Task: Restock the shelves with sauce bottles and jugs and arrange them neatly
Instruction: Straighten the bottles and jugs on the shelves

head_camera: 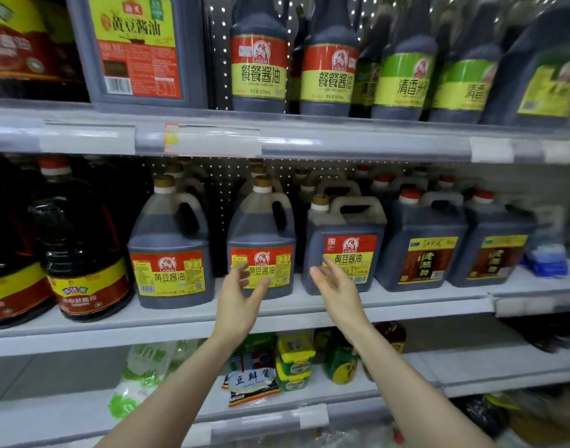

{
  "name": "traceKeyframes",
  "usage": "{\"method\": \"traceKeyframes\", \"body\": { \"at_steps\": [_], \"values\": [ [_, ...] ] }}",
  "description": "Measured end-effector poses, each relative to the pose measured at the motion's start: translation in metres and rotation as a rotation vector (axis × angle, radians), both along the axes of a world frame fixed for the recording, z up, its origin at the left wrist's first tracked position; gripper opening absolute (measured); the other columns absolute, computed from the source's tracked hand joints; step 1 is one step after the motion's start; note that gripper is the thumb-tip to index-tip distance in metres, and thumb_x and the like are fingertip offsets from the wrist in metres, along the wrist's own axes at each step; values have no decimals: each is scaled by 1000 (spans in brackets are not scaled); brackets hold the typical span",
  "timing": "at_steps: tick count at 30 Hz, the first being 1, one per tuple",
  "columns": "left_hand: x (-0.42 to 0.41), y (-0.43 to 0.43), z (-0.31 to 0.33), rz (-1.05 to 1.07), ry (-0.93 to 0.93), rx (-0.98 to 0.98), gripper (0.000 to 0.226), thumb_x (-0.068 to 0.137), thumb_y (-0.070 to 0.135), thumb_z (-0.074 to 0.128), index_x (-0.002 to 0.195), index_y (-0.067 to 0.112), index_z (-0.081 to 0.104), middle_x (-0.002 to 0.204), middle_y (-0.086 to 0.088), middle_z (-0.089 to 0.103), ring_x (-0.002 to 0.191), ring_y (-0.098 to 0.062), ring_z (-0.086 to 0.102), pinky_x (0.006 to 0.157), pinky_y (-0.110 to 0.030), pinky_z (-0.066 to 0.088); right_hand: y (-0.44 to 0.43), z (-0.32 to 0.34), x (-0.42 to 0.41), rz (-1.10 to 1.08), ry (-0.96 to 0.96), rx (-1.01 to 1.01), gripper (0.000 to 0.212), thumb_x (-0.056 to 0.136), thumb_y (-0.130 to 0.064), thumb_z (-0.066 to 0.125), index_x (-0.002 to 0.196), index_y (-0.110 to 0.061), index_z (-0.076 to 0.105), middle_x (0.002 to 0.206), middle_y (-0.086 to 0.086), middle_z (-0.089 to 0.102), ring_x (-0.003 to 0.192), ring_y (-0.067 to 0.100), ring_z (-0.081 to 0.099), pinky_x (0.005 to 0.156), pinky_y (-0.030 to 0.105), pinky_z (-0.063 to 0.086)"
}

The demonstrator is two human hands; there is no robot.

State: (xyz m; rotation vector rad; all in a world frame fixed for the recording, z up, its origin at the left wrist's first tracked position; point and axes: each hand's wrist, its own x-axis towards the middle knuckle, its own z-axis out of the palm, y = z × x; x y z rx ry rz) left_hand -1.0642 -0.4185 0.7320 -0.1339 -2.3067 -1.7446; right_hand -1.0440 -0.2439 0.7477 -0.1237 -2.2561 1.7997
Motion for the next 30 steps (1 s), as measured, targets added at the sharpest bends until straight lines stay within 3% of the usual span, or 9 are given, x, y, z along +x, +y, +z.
{"method": "traceKeyframes", "body": {
  "at_steps": [8, 13, 21, 24, 27, 30],
  "values": [
    [11, 51, 17, -124, -24, 41, 55, 88, 27, 67, 136, 11, 45, 125, -8, 56, 116, -22, 54, 100, -40, 45, 54, 16, 30, -106, 2, 13, 56, 95, -35, 57, 145, -17, 40, 140, 3, 51, 125, 13, 49, 94, 20, 37],
    [3, 82, 10, -130, -68, 76, 60, 88, 29, 67, 139, 13, 41, 130, -10, 53, 120, -24, 52, 101, -38, 44, 87, 13, 28, -90, -21, 19, 48, 95, -32, 58, 139, -19, 44, 137, 2, 53, 118, 9, 51, 90, 19, 36],
    [-29, 132, -10, -88, -109, 101, 80, 87, 32, 68, 151, 17, 23, 153, -2, 33, 140, -19, 32, 113, -36, 32, 140, -5, -17, 24, -67, -7, 76, 94, -35, 60, 154, -21, 16, 155, 7, 33, 141, 18, 34, 108, 30, 31],
    [-39, 142, -19, -67, -110, 91, 90, 82, 45, 71, 153, 21, 20, 155, 3, 31, 141, -15, 31, 114, -36, 30, 151, -18, -38, 98, -66, 16, 77, 93, -40, 59, 154, -25, 14, 154, 1, 34, 143, 17, 30, 108, 29, 29],
    [-49, 142, -31, -70, -118, 53, 110, 63, 72, 72, 150, 28, 23, 151, 7, 38, 138, -14, 37, 113, -43, 34, 154, -29, -52, 136, -48, 46, 81, 90, -48, 58, 155, -29, 13, 154, -6, 34, 142, 16, 30, 113, 32, 27],
    [-56, 141, -35, -81, -116, 71, 119, 53, 76, 75, 149, 25, 26, 145, 6, 47, 132, -13, 44, 111, -43, 38, 153, -34, -62, 163, -40, 57, 85, 88, -51, 59, 155, -29, 10, 156, -5, 32, 142, 15, 30, 117, 38, 27]
  ]
}}
